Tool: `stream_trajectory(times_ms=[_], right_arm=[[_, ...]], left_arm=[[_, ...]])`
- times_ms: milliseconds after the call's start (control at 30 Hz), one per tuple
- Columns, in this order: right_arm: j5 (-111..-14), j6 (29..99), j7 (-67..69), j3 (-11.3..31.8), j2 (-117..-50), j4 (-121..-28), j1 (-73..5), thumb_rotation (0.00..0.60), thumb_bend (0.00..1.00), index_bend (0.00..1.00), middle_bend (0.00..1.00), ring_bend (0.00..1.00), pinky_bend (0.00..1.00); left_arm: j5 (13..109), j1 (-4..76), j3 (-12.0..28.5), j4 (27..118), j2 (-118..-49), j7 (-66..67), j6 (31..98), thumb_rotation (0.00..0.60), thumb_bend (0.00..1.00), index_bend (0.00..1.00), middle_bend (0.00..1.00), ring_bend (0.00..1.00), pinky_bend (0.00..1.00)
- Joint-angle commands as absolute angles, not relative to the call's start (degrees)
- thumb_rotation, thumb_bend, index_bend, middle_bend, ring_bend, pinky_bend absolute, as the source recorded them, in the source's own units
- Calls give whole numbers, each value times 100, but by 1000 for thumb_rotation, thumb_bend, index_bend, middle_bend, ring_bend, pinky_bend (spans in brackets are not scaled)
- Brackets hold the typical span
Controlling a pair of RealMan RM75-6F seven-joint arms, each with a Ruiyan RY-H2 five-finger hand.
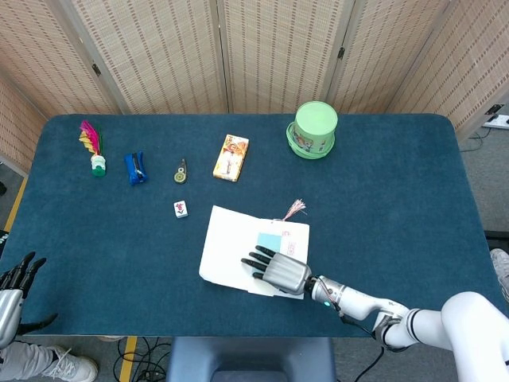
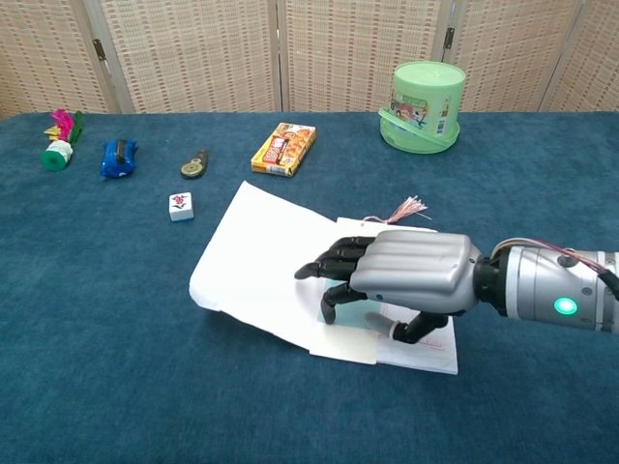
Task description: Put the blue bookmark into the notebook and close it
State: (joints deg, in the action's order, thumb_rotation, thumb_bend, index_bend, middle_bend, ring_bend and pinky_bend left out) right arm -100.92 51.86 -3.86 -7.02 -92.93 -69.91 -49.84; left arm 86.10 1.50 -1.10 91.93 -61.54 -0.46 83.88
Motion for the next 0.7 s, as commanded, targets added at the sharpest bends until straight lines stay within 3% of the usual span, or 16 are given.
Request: stream_trajectory(times_ms=[33,400,700], right_arm=[[-10152,5308,-336,-702,-9261,-7007,-4975,600,640,325,0,0,0],[-10537,5748,-375,-993,-8803,-7693,-4824,600,640,325,0,0,0],[-10641,5709,-631,-1167,-8738,-7830,-4676,600,640,325,0,0,0]], left_arm=[[8607,147,-111,9191,-6154,-44,8387,600,105,108,32,128,181],[8652,154,-117,9248,-6144,-4,8403,600,105,108,32,127,182],[8707,147,-137,9309,-6139,43,8432,600,105,108,32,128,181]])
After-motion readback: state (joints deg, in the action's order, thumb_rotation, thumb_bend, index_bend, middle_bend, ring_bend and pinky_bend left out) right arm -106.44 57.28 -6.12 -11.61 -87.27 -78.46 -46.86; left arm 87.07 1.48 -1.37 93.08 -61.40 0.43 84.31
